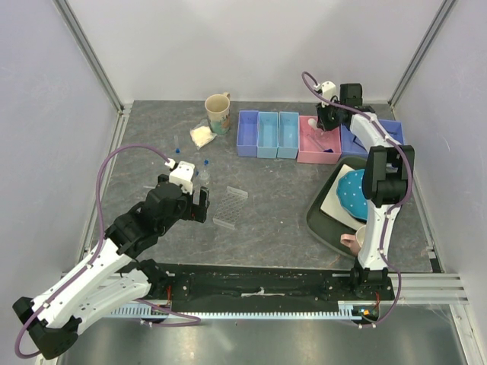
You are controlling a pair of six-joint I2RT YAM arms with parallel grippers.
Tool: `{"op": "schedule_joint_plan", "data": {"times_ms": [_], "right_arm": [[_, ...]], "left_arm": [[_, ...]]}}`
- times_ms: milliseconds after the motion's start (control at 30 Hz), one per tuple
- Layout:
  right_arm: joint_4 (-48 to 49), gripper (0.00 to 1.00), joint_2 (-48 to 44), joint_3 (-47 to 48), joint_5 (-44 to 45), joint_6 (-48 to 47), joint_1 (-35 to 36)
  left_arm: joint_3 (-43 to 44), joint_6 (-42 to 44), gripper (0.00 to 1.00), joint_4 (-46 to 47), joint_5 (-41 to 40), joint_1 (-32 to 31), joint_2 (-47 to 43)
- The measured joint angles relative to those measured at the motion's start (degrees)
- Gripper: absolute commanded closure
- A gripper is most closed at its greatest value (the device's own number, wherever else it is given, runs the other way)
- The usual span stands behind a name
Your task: Organize the chemistry lab equipment
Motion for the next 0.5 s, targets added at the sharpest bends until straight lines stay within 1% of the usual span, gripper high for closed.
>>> {"op": "schedule_joint_plan", "data": {"times_ms": [500], "right_arm": [[-0.6, 0.76, 0.9, 0.4, 0.0, 0.2, -2.0]], "left_arm": [[0.0, 0.0, 0.02, 0.0, 0.0, 0.0, 0.3]]}}
